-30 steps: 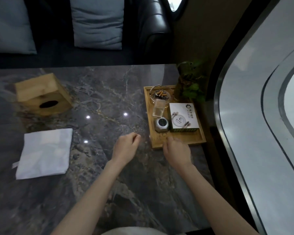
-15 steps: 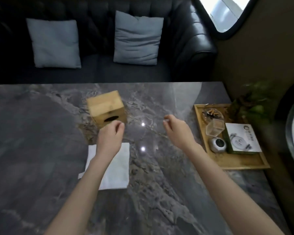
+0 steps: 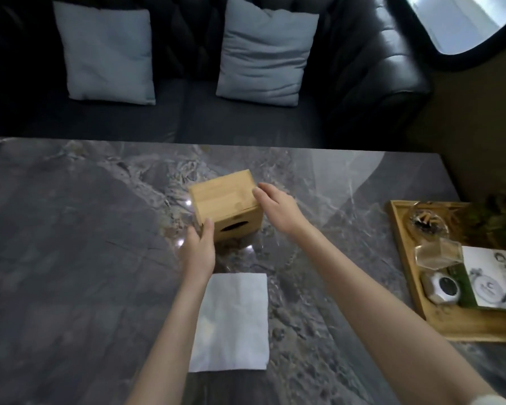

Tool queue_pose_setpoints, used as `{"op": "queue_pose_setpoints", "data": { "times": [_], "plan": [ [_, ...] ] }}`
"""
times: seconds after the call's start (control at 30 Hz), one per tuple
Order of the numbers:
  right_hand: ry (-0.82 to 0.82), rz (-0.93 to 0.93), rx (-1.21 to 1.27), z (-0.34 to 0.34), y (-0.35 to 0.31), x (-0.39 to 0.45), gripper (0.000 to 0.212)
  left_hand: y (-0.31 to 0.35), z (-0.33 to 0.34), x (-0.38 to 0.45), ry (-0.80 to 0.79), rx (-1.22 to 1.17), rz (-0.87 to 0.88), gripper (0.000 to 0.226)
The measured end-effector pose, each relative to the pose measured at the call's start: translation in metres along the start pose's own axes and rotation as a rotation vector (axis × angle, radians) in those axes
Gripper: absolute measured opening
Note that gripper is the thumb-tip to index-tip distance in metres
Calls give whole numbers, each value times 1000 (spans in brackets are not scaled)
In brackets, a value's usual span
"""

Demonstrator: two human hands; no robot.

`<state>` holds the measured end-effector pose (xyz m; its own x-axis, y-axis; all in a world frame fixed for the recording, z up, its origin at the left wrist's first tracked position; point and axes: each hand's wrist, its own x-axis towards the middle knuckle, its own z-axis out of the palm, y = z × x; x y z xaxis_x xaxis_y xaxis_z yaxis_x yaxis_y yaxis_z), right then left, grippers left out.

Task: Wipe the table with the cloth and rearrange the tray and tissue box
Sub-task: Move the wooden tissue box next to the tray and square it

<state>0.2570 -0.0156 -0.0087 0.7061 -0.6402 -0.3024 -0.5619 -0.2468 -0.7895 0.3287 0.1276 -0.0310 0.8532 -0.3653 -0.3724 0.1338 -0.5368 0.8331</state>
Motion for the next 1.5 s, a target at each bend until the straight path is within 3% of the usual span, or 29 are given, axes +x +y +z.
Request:
{"op": "queue_pose_setpoints", "data": {
  "times": [0.47, 0.57, 0.73, 0.87, 1.1, 1.5],
  "plan": [
    [-6, 1, 35, 13, 4, 4, 23, 1, 6, -4, -4, -167, -39, 43],
    [2, -9, 61, 9, 4, -4, 32, 3, 5, -11, 3, -164, -30, 42],
    [60, -58, 74, -10, 3, -26, 27, 17, 3, -36, -7, -136, 47, 39],
    [115, -80, 95, -33, 5, -53, 34, 31, 9, -62, -57, -161, 111, 36],
    [245, -126, 81, -85, 28, -126, 21, 48, 33, -133, -178, -134, 228, 36],
    [469, 36, 40, -160, 108, -258, 34, 45, 111, -252, -424, -58, 307, 37]
  ]
}}
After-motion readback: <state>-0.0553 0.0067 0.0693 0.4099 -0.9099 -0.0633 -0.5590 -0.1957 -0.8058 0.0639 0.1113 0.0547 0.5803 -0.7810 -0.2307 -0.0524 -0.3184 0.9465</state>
